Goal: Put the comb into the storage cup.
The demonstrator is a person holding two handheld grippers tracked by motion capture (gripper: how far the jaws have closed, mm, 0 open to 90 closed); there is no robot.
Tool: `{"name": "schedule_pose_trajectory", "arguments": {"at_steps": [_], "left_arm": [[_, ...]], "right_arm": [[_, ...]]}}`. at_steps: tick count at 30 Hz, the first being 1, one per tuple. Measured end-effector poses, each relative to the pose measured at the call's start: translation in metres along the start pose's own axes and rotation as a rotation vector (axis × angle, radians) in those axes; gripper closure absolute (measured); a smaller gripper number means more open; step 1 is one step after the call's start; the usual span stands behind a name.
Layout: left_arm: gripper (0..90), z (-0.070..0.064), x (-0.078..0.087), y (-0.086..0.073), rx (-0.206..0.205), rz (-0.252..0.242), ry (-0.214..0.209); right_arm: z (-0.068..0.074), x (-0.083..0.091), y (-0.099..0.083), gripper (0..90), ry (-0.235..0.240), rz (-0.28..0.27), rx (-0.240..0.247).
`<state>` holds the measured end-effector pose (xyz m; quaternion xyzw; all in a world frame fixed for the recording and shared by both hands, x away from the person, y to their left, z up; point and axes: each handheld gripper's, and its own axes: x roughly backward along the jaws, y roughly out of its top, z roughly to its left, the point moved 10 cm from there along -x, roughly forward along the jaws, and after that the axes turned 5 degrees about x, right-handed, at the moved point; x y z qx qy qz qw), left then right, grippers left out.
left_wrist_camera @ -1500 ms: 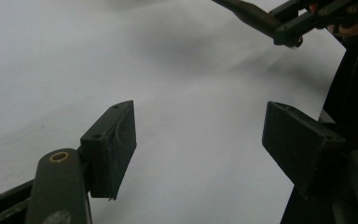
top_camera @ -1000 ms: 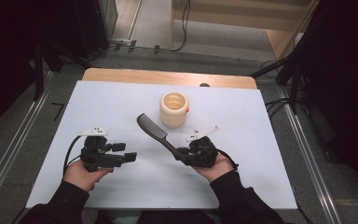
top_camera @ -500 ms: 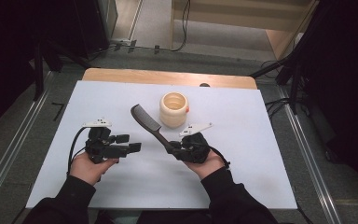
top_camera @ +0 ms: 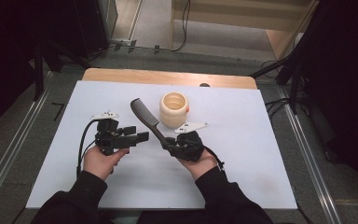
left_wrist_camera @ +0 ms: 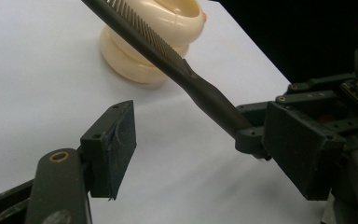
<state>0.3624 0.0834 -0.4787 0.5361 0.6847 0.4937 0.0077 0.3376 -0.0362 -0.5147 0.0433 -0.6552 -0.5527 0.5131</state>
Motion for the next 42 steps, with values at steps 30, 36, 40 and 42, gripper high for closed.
{"name": "schedule_pose_trajectory", "arguments": {"at_steps": [30, 36, 40, 42], "left_arm": [[40.9, -0.006, -0.036, 0.006, 0.047, -0.027, 0.059], [50.8, -0.003, -0.039, 0.002, 0.103, -0.013, 0.047], [59.2, -0.001, -0.038, 0.001, 0.148, -0.017, 0.026], [60.5, 0.000, -0.037, 0.002, 0.171, -0.015, 0.006]], "right_arm": [[0.011, -0.016, 0.007, 70.1, -0.020, -0.091, -0.051], [0.013, -0.016, 0.007, 70.1, -0.012, -0.098, -0.056], [0.014, -0.016, 0.007, 70.1, -0.011, -0.096, -0.052], [0.013, -0.016, 0.007, 70.1, -0.005, -0.096, -0.050]]}}
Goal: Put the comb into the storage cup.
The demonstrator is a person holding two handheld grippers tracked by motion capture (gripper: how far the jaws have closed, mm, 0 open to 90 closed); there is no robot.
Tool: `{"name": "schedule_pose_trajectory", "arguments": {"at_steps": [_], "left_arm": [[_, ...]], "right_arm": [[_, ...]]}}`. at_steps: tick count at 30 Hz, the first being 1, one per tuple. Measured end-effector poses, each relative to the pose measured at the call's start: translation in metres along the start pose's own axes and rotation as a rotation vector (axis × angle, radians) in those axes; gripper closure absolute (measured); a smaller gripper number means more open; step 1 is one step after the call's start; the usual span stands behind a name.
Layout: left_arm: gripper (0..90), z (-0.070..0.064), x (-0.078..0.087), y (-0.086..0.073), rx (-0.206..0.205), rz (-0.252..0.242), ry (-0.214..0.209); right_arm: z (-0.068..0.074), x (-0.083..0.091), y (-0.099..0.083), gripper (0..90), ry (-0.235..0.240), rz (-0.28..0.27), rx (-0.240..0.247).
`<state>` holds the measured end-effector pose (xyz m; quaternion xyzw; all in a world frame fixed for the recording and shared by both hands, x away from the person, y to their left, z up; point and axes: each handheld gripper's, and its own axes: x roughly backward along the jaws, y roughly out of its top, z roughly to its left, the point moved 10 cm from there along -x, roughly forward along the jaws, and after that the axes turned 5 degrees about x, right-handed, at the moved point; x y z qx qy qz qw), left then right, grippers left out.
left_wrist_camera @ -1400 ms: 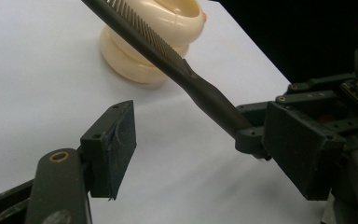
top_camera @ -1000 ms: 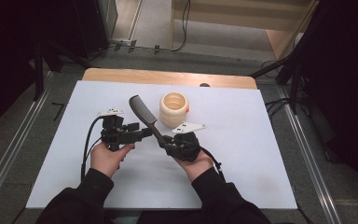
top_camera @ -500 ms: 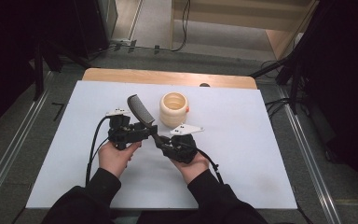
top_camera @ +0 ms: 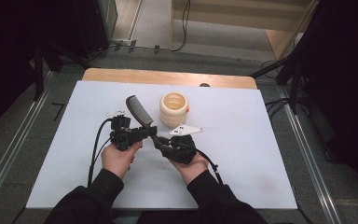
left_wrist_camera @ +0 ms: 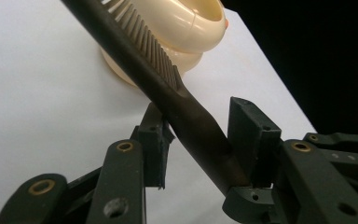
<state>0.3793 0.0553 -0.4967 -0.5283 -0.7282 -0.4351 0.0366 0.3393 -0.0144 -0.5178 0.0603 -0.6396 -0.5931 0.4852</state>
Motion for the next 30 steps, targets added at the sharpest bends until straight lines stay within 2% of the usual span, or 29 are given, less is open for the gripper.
{"name": "schedule_pose_trajectory", "arguments": {"at_steps": [5, 12, 18, 21, 23, 26, 30], "left_arm": [[66.2, -0.003, 0.003, 0.001, 0.014, -0.006, -0.031], [70.7, -0.006, 0.006, 0.003, 0.063, -0.011, -0.076], [72.2, -0.008, 0.008, 0.004, 0.078, -0.015, -0.097], [72.9, -0.009, 0.009, 0.004, 0.072, -0.010, -0.103], [73.0, -0.009, 0.010, 0.005, 0.075, -0.013, -0.104], [73.0, -0.008, 0.012, 0.007, 0.067, -0.017, -0.101], [73.0, -0.007, 0.014, 0.009, 0.042, -0.022, -0.083]], "right_arm": [[0.000, -0.002, -0.001, 70.0, 0.009, 0.002, 0.012], [0.000, 0.000, -0.001, 69.9, 0.013, -0.009, 0.044], [-0.001, 0.000, 0.000, 69.5, 0.020, -0.015, 0.069], [0.000, 0.001, 0.001, 68.5, 0.022, -0.015, 0.081], [-0.001, 0.001, 0.002, 61.4, 0.029, -0.016, 0.085], [0.001, 0.003, 0.002, 56.8, 0.055, -0.016, 0.086], [0.003, 0.005, 0.001, 47.8, 0.098, 0.011, 0.094]]}}
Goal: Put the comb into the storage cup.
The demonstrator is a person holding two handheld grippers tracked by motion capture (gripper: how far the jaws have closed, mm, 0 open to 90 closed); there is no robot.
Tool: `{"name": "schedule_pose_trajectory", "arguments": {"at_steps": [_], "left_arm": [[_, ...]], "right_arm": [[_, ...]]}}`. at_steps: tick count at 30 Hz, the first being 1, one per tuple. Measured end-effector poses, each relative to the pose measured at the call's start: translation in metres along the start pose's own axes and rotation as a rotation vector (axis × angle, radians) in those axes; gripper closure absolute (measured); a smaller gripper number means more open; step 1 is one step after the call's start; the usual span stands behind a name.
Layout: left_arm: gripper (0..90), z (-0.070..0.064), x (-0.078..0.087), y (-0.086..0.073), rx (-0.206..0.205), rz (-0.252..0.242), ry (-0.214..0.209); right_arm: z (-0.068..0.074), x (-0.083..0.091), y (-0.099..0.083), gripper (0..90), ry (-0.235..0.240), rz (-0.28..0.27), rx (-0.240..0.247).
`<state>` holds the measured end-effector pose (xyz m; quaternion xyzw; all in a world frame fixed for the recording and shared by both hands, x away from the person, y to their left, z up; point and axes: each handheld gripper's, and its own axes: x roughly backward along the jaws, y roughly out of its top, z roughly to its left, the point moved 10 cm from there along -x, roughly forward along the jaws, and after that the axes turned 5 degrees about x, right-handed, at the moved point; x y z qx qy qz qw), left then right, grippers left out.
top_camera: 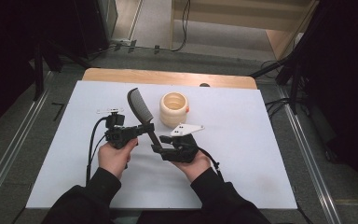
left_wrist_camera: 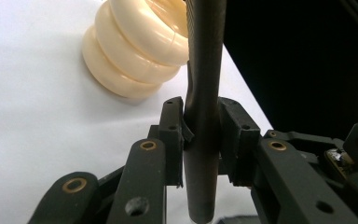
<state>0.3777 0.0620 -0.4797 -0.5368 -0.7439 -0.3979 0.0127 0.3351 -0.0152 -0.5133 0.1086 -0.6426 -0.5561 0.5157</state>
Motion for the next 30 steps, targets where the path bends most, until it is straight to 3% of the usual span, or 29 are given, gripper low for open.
{"name": "schedule_pose_trajectory", "arguments": {"at_steps": [6, 16, 21, 30], "left_arm": [[73.0, 0.006, 0.004, 0.005, -0.029, -0.013, 0.030], [73.0, 0.015, 0.012, 0.013, -0.056, -0.023, 0.064], [73.0, 0.018, 0.015, 0.017, -0.071, -0.032, 0.064], [73.0, 0.014, 0.018, 0.023, -0.104, -0.039, 0.041]], "right_arm": [[-0.001, 0.005, -0.005, 36.0, 0.058, 0.029, -0.012], [-0.008, 0.021, -0.012, 31.6, 0.075, 0.047, 0.028], [-0.011, 0.030, -0.020, 28.5, 0.102, 0.085, 0.038], [-0.020, 0.052, -0.032, 26.2, 0.121, 0.103, 0.035]]}}
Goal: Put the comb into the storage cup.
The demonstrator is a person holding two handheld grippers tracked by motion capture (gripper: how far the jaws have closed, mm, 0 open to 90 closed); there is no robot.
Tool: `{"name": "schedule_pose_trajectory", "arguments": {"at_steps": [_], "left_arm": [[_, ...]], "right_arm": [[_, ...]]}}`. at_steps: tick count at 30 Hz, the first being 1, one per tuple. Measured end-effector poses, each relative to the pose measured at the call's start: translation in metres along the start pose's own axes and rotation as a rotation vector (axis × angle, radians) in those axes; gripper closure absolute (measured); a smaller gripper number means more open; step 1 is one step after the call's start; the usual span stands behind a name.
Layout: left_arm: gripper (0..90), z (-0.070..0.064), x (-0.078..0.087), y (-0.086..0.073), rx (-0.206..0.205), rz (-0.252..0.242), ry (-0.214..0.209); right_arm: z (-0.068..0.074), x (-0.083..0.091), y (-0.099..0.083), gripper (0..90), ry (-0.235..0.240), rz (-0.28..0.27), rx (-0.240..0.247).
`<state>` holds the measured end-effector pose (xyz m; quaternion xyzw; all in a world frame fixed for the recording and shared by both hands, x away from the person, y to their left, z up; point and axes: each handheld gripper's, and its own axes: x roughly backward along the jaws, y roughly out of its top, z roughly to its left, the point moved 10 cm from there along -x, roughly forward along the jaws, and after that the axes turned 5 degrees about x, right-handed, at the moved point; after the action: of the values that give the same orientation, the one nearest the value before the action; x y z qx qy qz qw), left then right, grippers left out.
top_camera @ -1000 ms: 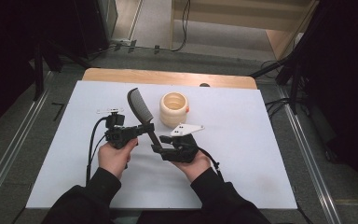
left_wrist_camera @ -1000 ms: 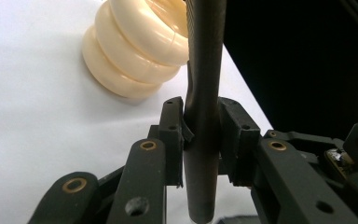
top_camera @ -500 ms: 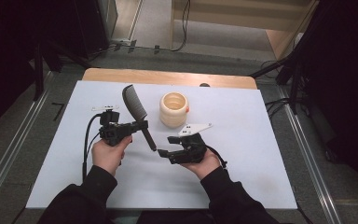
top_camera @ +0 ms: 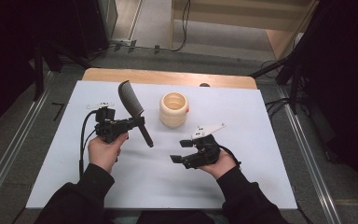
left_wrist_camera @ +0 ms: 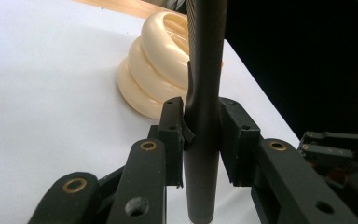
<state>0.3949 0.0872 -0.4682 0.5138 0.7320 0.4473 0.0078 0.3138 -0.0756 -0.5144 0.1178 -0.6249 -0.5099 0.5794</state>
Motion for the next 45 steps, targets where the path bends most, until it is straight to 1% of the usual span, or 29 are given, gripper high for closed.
{"name": "schedule_pose_trajectory", "arguments": {"at_steps": [3, 5, 7, 11, 14, 15, 17, 18, 22, 24, 28, 29, 31, 35, 37, 39, 40, 42, 44, 45], "left_arm": [[72.9, -0.003, 0.000, 0.002, -0.019, 0.003, -0.014], [73.0, -0.007, 0.000, 0.004, -0.004, 0.008, -0.042], [73.0, -0.012, 0.000, 0.005, -0.015, 0.007, -0.052], [73.0, -0.020, -0.001, 0.007, -0.051, 0.026, -0.059], [73.0, -0.023, -0.004, 0.009, -0.081, 0.037, -0.053], [73.0, -0.024, -0.005, 0.010, -0.088, 0.040, -0.054], [73.0, -0.025, -0.008, 0.011, -0.095, 0.042, -0.049], [73.0, -0.026, -0.009, 0.012, -0.091, 0.040, -0.051], [73.0, -0.029, -0.014, 0.015, -0.104, 0.052, -0.053], [73.0, -0.032, -0.016, 0.019, -0.103, 0.052, -0.062], [73.0, -0.038, -0.020, 0.027, -0.110, 0.057, -0.078], [73.0, -0.040, -0.021, 0.029, -0.111, 0.059, -0.082], [73.0, -0.043, -0.022, 0.034, -0.122, 0.063, -0.085], [73.0, -0.049, -0.024, 0.045, -0.126, 0.051, -0.098], [73.0, -0.050, -0.024, 0.050, -0.126, 0.048, -0.105], [73.0, -0.050, -0.025, 0.055, -0.129, 0.049, -0.103], [73.0, -0.050, -0.025, 0.057, -0.127, 0.048, -0.107], [73.0, -0.050, -0.027, 0.062, -0.120, 0.039, -0.112], [73.0, -0.049, -0.028, 0.066, -0.120, 0.033, -0.110], [73.0, -0.049, -0.029, 0.068, -0.120, 0.034, -0.109]], "right_arm": [[-0.003, 0.006, -0.009, 26.1, -0.004, 0.024, 0.002], [-0.004, 0.010, -0.015, 26.0, -0.005, 0.036, -0.009], [-0.005, 0.013, -0.019, 26.0, -0.005, 0.041, -0.021], [-0.006, 0.019, -0.029, 25.8, -0.011, 0.062, -0.024], [-0.007, 0.023, -0.035, 25.5, -0.016, 0.066, -0.031], [-0.007, 0.024, -0.037, 25.1, -0.017, 0.064, -0.041], [-0.009, 0.027, -0.042, 24.9, -0.021, 0.069, -0.045], [-0.010, 0.028, -0.044, 24.9, -0.023, 0.074, -0.049], [-0.013, 0.034, -0.051, 24.8, -0.030, 0.078, -0.066], [-0.014, 0.037, -0.055, 24.8, -0.032, 0.080, -0.072], [-0.015, 0.042, -0.061, 24.8, -0.034, 0.083, -0.078], [-0.014, 0.044, -0.062, 24.8, -0.035, 0.085, -0.086], [-0.015, 0.046, -0.065, 24.8, -0.035, 0.084, -0.084], [-0.015, 0.052, -0.069, 24.7, -0.038, 0.082, -0.089], [-0.016, 0.055, -0.072, 24.7, -0.044, 0.085, -0.091], [-0.015, 0.057, -0.074, 24.6, -0.039, 0.083, -0.094], [-0.015, 0.059, -0.075, 24.6, -0.044, 0.084, -0.100], [-0.016, 0.061, -0.078, 24.6, -0.044, 0.081, -0.098], [-0.016, 0.064, -0.080, 24.6, -0.048, 0.084, -0.109], [-0.017, 0.065, -0.082, 24.5, -0.049, 0.083, -0.107]]}}
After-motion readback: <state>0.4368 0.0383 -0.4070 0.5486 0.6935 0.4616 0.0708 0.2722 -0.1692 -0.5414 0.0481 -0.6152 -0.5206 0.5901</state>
